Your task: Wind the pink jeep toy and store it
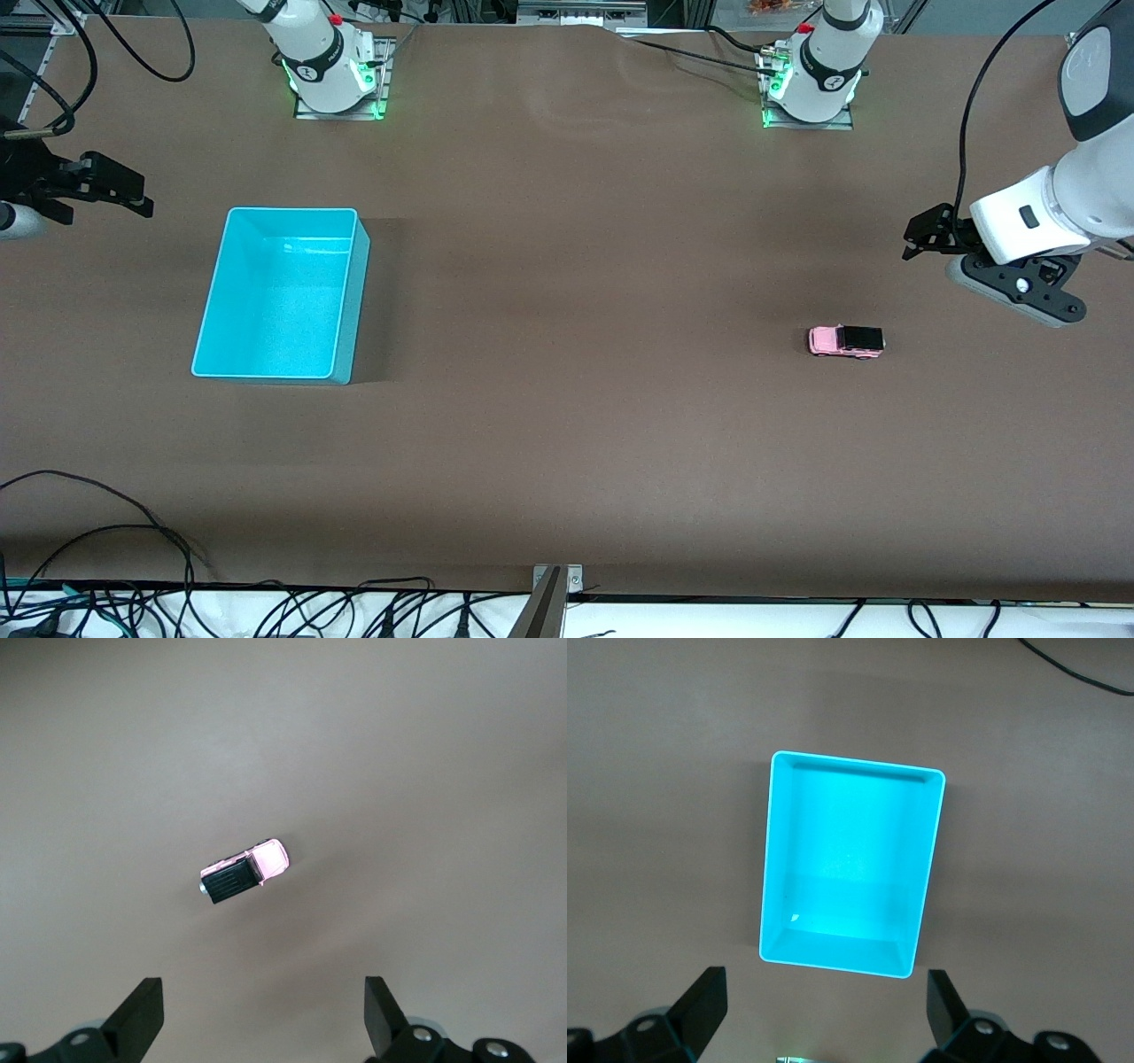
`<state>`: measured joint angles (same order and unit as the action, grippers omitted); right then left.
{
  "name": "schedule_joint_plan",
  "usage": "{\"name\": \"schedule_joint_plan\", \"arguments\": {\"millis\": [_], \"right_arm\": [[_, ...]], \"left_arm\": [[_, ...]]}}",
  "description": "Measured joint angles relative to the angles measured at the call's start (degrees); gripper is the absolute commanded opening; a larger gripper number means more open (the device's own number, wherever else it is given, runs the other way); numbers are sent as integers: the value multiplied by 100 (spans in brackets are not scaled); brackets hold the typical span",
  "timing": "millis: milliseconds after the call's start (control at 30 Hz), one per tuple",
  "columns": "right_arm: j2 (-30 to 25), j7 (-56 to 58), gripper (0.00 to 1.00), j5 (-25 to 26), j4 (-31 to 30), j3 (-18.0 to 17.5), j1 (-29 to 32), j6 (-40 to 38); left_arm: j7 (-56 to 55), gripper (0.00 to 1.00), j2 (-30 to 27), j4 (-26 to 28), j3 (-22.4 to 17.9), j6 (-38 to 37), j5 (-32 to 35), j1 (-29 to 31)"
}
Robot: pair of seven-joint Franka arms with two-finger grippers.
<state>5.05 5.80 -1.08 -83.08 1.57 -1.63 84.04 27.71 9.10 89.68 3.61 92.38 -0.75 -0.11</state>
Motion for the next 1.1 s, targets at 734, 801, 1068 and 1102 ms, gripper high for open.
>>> {"name": "schedule_joint_plan", "arguments": {"millis": [734, 801, 1068, 1102], "right_arm": [[0, 0, 100, 0, 0, 0, 0, 0], [0, 0, 100, 0, 0, 0, 0, 0], [-1, 0, 100, 0, 0, 0, 0, 0], [-1, 0, 100, 0, 0, 0, 0, 0]], "left_arm": [[4284, 100, 1058, 88, -20, 677, 323, 169], [4509, 100, 1187, 145, -20, 854, 359, 168], [5226, 100, 1431, 838, -24, 1793, 643, 176], [5281, 100, 1438, 938, -25, 1937, 652, 184]]}}
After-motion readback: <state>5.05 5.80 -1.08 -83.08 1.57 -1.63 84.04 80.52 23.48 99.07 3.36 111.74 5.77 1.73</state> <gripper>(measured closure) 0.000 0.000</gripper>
